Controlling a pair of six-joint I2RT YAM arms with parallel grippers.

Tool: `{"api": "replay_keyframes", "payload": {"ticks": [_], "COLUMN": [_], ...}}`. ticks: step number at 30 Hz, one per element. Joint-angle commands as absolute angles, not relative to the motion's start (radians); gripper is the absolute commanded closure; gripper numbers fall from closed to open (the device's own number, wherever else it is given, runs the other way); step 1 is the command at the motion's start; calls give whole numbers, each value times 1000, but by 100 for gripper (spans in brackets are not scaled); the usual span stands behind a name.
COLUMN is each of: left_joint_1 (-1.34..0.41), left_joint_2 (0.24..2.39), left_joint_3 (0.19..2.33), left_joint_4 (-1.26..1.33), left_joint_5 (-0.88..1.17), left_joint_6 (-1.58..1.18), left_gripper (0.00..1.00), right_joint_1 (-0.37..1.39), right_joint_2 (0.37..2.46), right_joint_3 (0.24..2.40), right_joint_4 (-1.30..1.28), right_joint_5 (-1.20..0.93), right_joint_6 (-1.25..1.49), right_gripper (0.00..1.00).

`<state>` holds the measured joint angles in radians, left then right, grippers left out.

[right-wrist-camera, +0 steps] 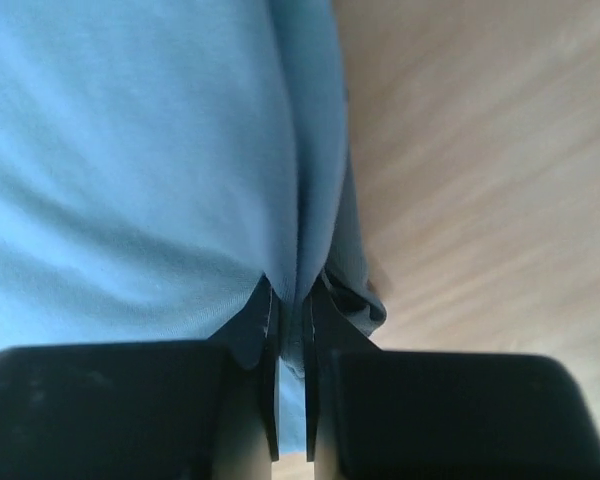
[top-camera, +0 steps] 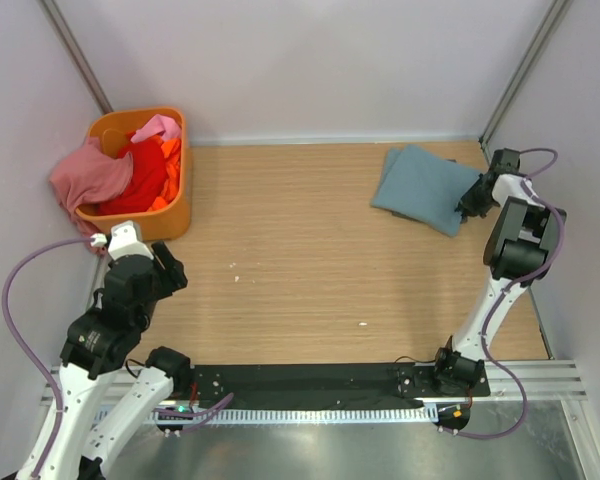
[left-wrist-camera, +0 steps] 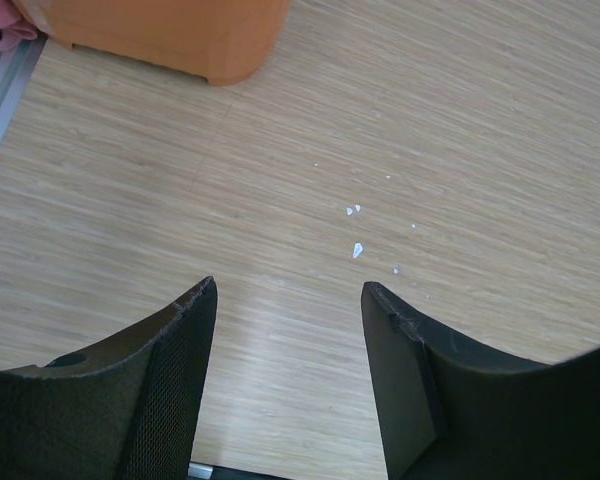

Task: Fold and stack the t-shirts
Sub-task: Neatly place the folded tshirt to the corner, then reset both grippers

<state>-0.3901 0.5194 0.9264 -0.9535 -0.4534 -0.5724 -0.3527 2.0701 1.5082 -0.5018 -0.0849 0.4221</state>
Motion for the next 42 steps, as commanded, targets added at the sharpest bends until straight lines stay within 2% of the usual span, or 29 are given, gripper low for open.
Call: {"api": "replay_keyframes", "payload": {"ticks": [1,6,11,17,20,23,24,26,28,31,34,39,41,42], "left_joint_1": [-383,-383,-383,-382,-382,-382,-382,-382,-382,-382,-382,-380,-380,-380], "left_joint_2": [531,552,560,569,578,584,583,583,578,566,554,543,563,578], "left_joint_3": [928,933,933,934,936,934,936,936,934,934,931,930,937,946], "left_joint_4": [-926,-930,-931,-934,-934,-936,-936,-936,-933,-933,-928,-919,-901,-893], "left_joint_5": [-489,-494,-500,-505,-505,-503,-502,-500,-499,-499,-497,-477,-450,-434], "left_joint_6": [-586,-588,-591,-592,-592,-592,-591,-591,-591,-591,-589,-577,-557,-551], "left_gripper": [39,39,39,39,39,40,40,40,40,40,40,39,38,38], "right_joint_1": [-376,-396,-411,-423,-434,-446,-449,-459,-462,-462,-459,-416,-339,-301], "right_joint_2": [2169,2318,2485,2548,2563,2562,2563,2553,2502,2418,2248,1861,1720,1578], "right_joint_3": [1650,1972,2253,2341,2391,2420,2449,2485,2510,2479,2361,1998,1772,1693], "right_joint_4": [-477,-593,-687,-663,-647,-601,-588,-586,-574,-571,-574,-526,-461,-428], "right_joint_5": [-43,67,83,86,86,103,115,153,187,228,239,172,143,127], "right_joint_6": [430,397,371,336,321,314,316,324,325,331,362,420,448,452], "right_gripper": [97,98,98,98,85,52,36,24,19,16,16,15,14,14]}}
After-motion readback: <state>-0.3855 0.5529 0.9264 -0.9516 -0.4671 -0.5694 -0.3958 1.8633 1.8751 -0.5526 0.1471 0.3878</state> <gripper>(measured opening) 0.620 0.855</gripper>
